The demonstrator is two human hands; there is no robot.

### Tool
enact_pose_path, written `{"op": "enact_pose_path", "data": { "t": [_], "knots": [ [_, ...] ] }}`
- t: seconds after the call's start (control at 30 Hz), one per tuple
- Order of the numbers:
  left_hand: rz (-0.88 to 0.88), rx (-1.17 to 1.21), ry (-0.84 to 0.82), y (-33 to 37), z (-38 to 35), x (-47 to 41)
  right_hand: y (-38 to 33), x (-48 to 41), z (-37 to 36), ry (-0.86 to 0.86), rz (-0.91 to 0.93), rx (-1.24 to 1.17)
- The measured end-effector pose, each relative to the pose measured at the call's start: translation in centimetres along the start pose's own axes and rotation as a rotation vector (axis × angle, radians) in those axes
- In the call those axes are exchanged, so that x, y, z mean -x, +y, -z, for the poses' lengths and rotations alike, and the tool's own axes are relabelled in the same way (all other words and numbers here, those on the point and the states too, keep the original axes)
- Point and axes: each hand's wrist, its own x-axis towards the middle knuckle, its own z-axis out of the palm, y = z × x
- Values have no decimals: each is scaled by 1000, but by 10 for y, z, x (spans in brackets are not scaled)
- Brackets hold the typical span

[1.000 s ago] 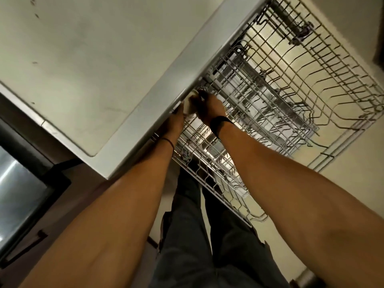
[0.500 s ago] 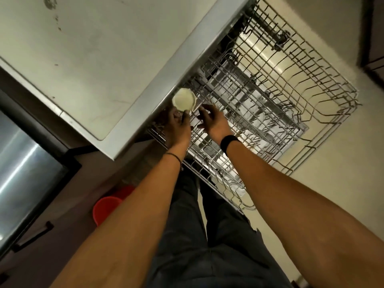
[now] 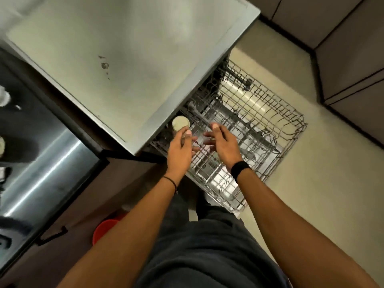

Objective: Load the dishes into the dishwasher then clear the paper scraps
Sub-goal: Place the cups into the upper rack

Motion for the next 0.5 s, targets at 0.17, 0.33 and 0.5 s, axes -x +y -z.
{"op": "enact_pose_path", "data": {
  "t": [0.17,0.33,0.5],
  "knots": [
    [-132,63,48,35,40,-2,-42,7,-31,-34,103,36],
    [-294,105,153,62,115,-8,-90,2,-105,-128,241,73],
    [-353,141,267,70,223,-13,-122,9,-211,-222,359,172]
  ]
}}
